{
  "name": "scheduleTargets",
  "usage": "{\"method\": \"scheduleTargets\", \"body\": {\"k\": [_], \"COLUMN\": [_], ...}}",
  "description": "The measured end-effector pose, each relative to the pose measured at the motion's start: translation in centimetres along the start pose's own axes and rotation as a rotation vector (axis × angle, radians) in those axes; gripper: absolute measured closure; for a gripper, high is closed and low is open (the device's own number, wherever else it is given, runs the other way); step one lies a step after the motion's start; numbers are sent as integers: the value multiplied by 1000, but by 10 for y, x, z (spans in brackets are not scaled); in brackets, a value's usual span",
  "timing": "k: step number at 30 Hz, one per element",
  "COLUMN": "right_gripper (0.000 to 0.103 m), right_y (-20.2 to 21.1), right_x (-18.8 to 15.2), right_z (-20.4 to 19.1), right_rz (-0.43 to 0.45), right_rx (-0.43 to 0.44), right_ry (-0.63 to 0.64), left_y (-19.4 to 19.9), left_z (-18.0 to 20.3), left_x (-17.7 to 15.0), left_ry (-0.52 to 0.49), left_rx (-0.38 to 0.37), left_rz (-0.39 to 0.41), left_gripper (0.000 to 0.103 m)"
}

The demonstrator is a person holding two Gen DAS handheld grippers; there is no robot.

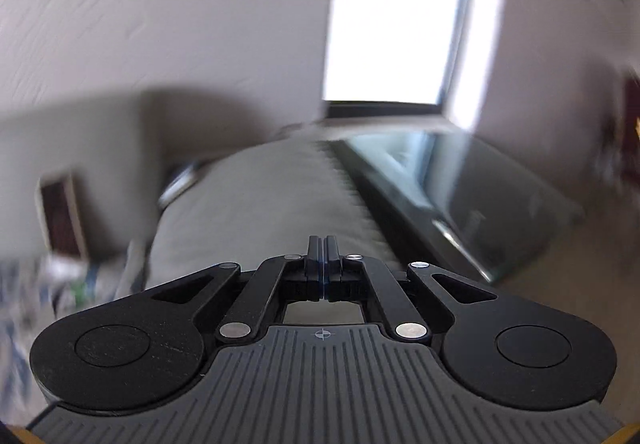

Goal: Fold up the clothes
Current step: 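Grasp the panda-print pants with the right gripper and lift them high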

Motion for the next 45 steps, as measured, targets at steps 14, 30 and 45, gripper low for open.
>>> {"method": "scheduleTargets", "body": {"k": [14, 30, 45], "right_gripper": [56, 101, 102], "right_y": [-25, -58, 185], "right_x": [-73, -83, 27], "right_z": [9, 10, 4], "right_rz": [-326, -378, 50], "right_rx": [358, 390, 875], "right_ry": [-67, -438, -550], "left_y": [-5, -1, 54], "left_z": [16, -13, 14], "left_x": [-6, -7, -12], "left_ry": [19, 120, 108], "left_rx": [43, 62, -2], "left_rz": [-27, -6, 127], "left_gripper": [46, 46, 46]}}
Point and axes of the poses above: each gripper's, at about its wrist camera, not at the fingertips, and y roughly against the way its jaws point, z to its right, x to its top, the point moved 4 cm from there along -y, roughly the way its jaws point, and after that the axes turned 5 degrees about -y, right-handed, at the moved point
